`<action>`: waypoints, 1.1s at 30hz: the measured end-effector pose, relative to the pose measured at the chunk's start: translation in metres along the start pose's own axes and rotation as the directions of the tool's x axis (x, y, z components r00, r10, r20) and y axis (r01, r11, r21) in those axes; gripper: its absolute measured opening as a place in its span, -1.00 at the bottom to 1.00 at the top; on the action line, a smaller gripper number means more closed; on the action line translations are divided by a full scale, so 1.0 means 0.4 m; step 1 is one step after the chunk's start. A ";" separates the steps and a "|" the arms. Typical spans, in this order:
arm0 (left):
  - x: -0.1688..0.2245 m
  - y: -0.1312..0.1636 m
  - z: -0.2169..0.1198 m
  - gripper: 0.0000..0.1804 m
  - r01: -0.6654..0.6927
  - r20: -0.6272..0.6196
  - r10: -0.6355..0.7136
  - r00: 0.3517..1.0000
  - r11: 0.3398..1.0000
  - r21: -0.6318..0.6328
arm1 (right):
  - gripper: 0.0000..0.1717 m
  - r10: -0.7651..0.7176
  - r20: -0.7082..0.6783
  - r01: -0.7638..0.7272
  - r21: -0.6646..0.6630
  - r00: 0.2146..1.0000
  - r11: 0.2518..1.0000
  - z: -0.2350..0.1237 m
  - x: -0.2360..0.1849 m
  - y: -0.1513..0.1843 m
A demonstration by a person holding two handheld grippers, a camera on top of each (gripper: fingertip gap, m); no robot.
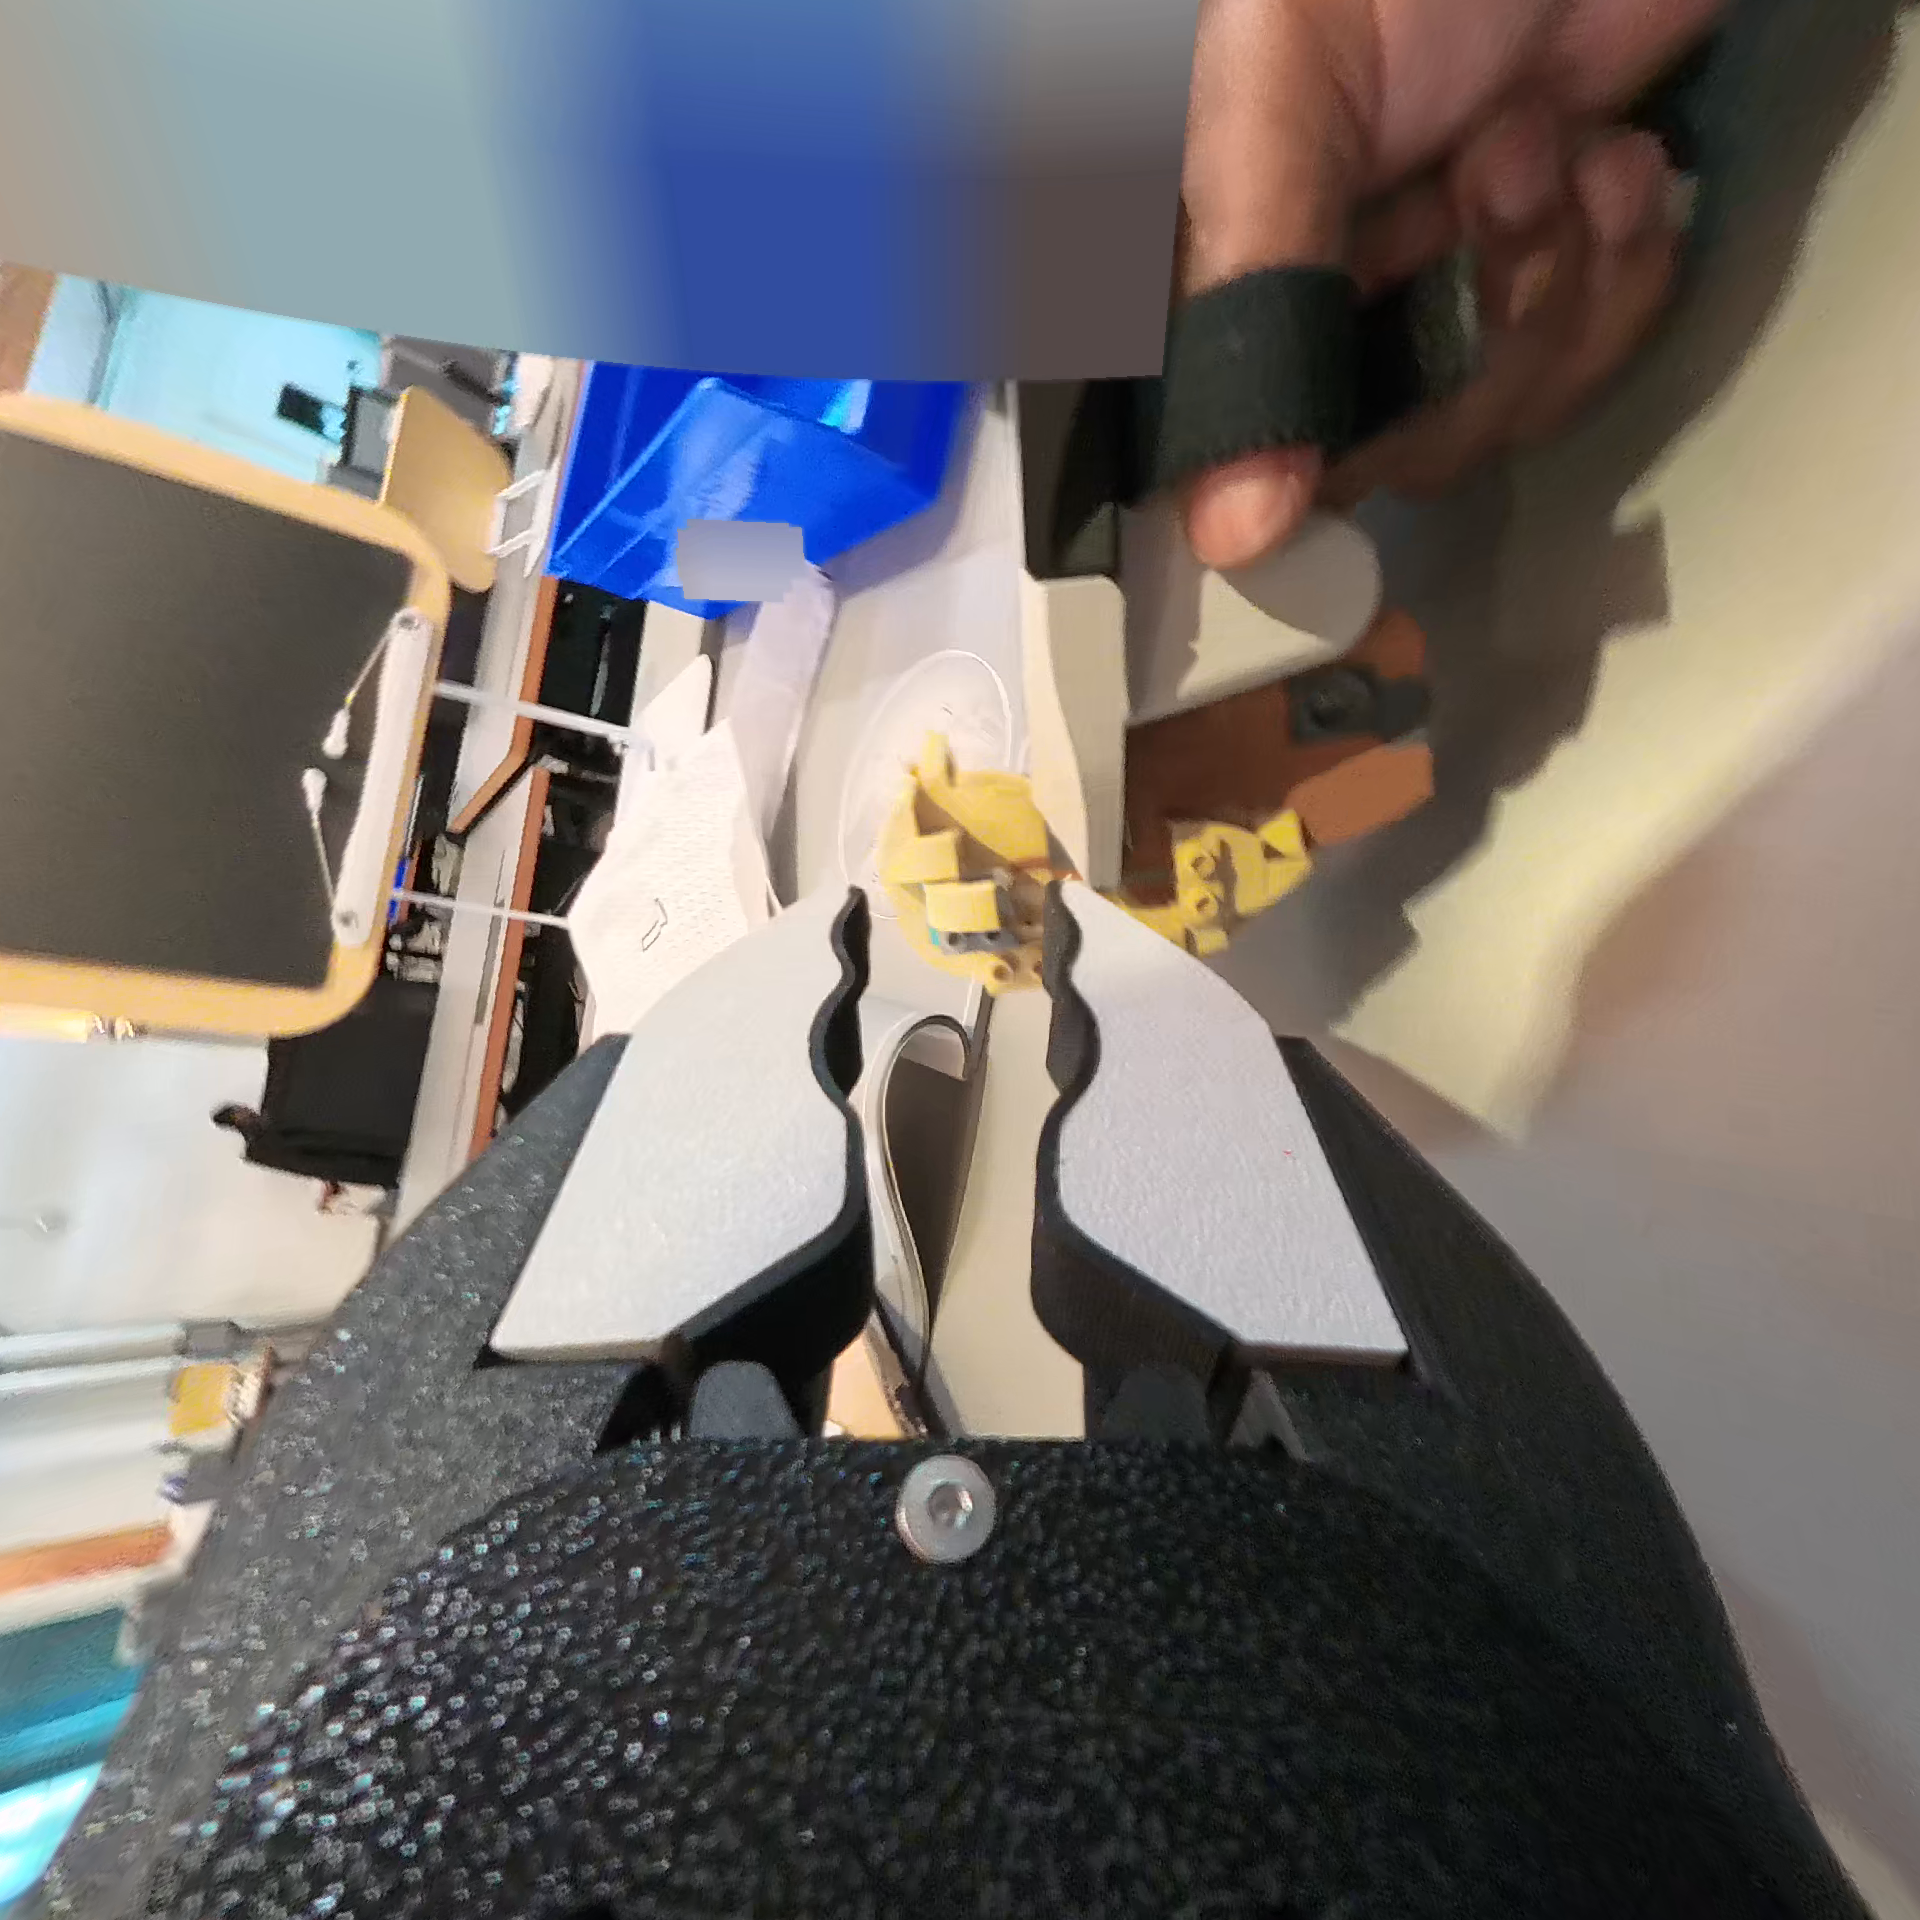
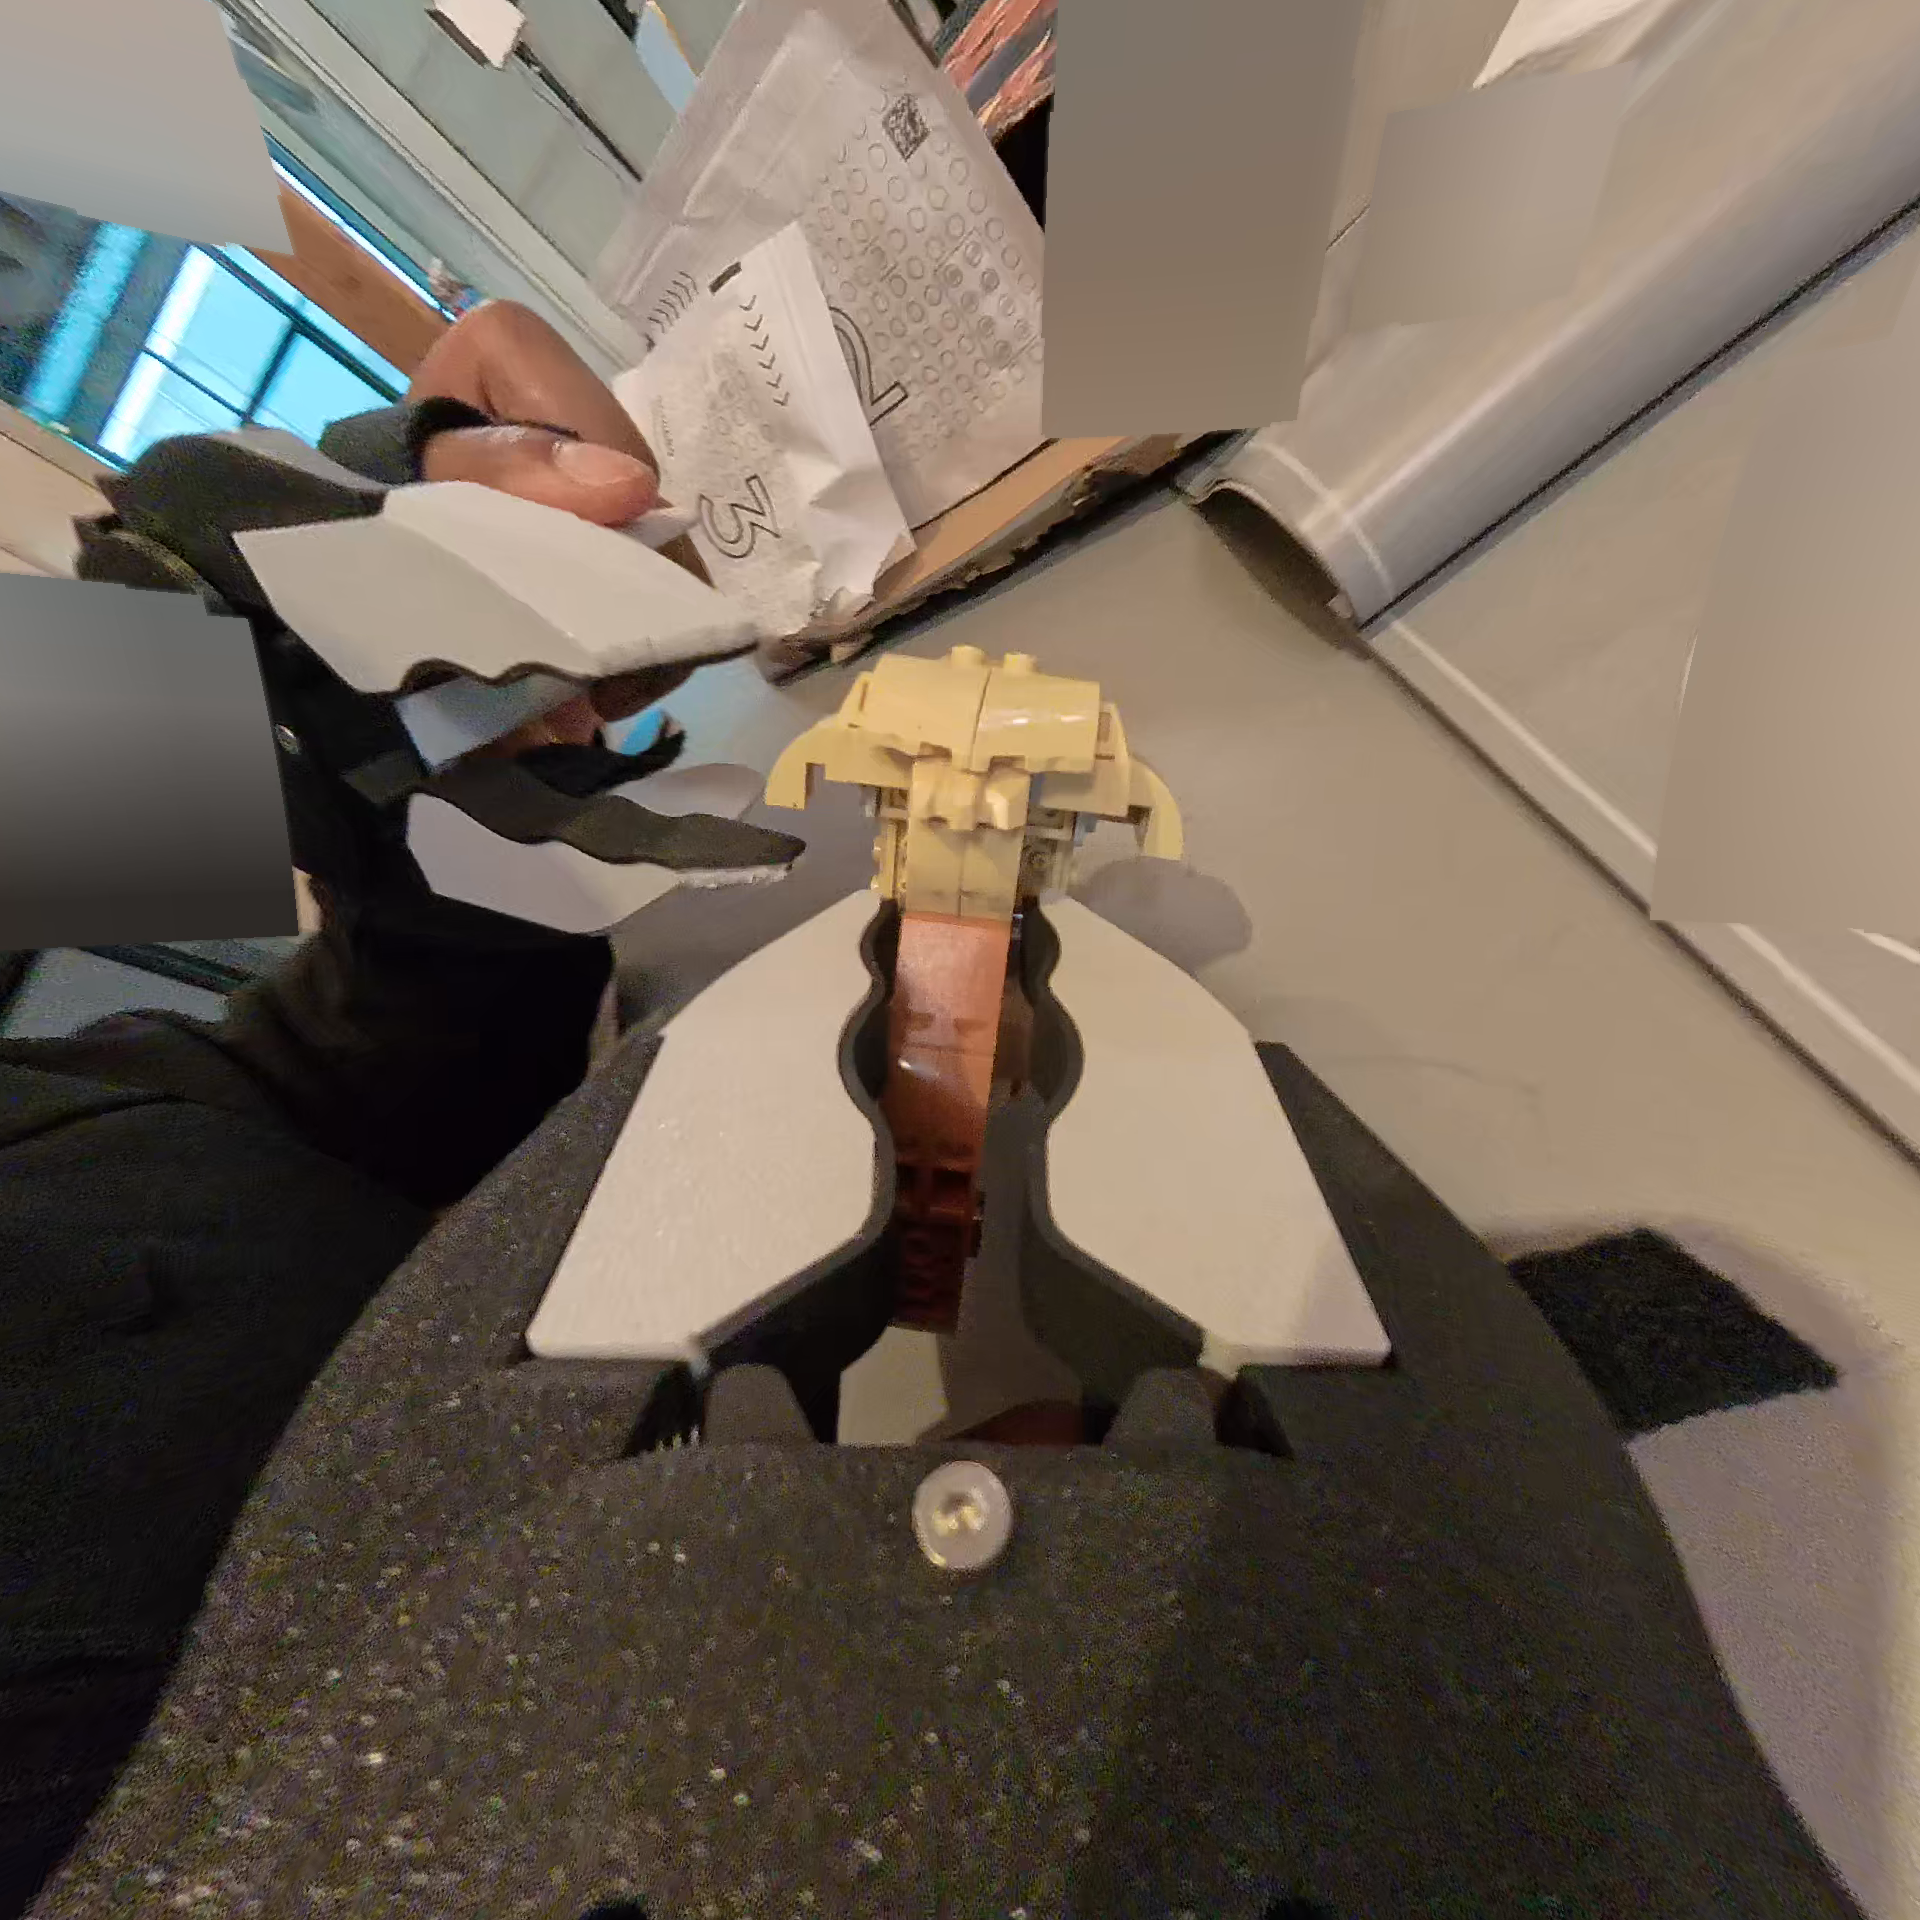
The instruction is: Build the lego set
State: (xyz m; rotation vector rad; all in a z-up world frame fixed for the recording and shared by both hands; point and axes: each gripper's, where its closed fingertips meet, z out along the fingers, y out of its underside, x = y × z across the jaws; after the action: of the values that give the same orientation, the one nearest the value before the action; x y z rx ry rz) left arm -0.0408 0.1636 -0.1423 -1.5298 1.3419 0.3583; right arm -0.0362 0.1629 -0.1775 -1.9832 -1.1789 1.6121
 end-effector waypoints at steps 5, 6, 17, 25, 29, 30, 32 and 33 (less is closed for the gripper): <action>0.003 0.004 0.011 -0.66 0.027 -0.008 -0.028 1.000 0.999 -0.046 | -0.74 0.115 0.087 -0.113 -0.023 0.990 0.993 0.004 -0.012 0.003; 0.003 0.007 0.012 -0.68 0.028 -0.010 -0.029 1.000 0.998 -0.056 | -0.74 0.125 0.095 -0.123 -0.027 0.988 0.992 0.004 -0.013 0.004; 0.008 0.006 0.012 -0.86 0.040 -0.046 -0.043 0.998 0.996 -0.079 | -0.74 0.106 0.090 -0.102 -0.048 0.990 0.994 0.008 -0.016 0.013; -0.002 0.010 0.005 -0.72 0.108 -0.023 -0.109 0.994 0.993 -0.041 | -0.74 0.165 0.110 -0.162 -0.035 0.980 0.986 0.003 -0.007 0.002; -0.003 0.025 -0.014 -0.67 0.189 -0.013 -0.190 0.982 0.982 -0.027 | -0.74 0.228 0.154 -0.227 -0.026 0.961 0.974 -0.005 -0.003 -0.009; -0.002 0.032 -0.020 -0.66 0.210 -0.011 -0.210 0.978 0.977 -0.030 | -0.74 0.244 0.164 -0.244 -0.024 0.956 0.970 -0.008 -0.002 -0.013; 0.003 0.054 -0.035 -0.64 0.253 -0.006 -0.254 0.967 0.966 -0.050 | -0.74 0.266 0.175 -0.266 -0.026 0.948 0.964 -0.011 0.001 -0.015; 0.010 0.068 -0.043 -0.63 0.277 -0.011 -0.279 0.960 0.958 -0.070 | -0.74 0.271 0.174 -0.270 -0.030 0.947 0.963 -0.011 0.002 -0.014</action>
State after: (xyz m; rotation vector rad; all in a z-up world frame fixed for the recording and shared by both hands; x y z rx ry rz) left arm -0.0695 0.1512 -0.1512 -1.7565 1.1189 0.2123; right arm -0.0342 0.1680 -0.1729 -2.1173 -1.0042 1.9558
